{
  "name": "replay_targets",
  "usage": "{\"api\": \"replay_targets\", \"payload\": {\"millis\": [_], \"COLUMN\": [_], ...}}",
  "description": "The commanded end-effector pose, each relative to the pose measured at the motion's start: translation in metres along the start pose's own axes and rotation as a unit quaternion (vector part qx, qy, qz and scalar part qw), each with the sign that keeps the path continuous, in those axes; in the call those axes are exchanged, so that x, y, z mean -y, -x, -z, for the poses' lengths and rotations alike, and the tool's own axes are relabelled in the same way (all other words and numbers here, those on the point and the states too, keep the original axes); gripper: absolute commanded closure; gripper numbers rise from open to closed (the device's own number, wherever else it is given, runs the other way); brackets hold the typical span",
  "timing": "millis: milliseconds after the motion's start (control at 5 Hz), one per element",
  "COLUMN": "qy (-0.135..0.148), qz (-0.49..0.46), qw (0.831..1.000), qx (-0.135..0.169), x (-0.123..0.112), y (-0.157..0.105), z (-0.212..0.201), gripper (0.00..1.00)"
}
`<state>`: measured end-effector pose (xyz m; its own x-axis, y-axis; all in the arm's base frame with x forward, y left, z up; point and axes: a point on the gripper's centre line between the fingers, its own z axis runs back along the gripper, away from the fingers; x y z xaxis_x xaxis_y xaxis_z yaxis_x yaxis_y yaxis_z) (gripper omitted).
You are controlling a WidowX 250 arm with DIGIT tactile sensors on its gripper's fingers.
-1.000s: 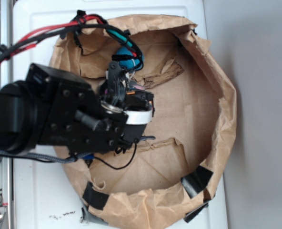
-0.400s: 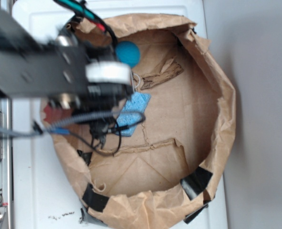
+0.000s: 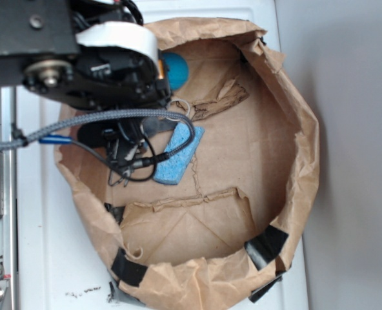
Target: Grab the gray animal.
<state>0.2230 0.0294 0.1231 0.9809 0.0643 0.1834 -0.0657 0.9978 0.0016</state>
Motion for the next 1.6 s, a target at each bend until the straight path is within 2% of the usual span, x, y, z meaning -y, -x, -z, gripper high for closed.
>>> {"api": "replay_targets", "payload": {"millis": [0,200,400,600,800,1200,1400], "qy": [0.031,0.038,0.019,0.006,-0.031,-0.03,-0.039], "qz": [-0.09,-0.146,-0.168,-0.206,-0.181,-0.131,-0.127], "qw": [0.992,0.983,0.981,0.972,0.98,0.99,0.991], "qx": [-0.084,-0.104,-0.1,-0.114,-0.082,-0.037,-0.03], "x": [-0.007,-0.004,-0.001,-0.006,-0.006,-0.005,-0.001], "y": [-0.002,0.003,0.004,0.007,0.008,0.008,0.008], "z": [0.015,0.035,0.054,0.072,0.084,0.087,0.094], "gripper": [0.0,0.0,0.0,0.0,0.0,0.0,1.0]}}
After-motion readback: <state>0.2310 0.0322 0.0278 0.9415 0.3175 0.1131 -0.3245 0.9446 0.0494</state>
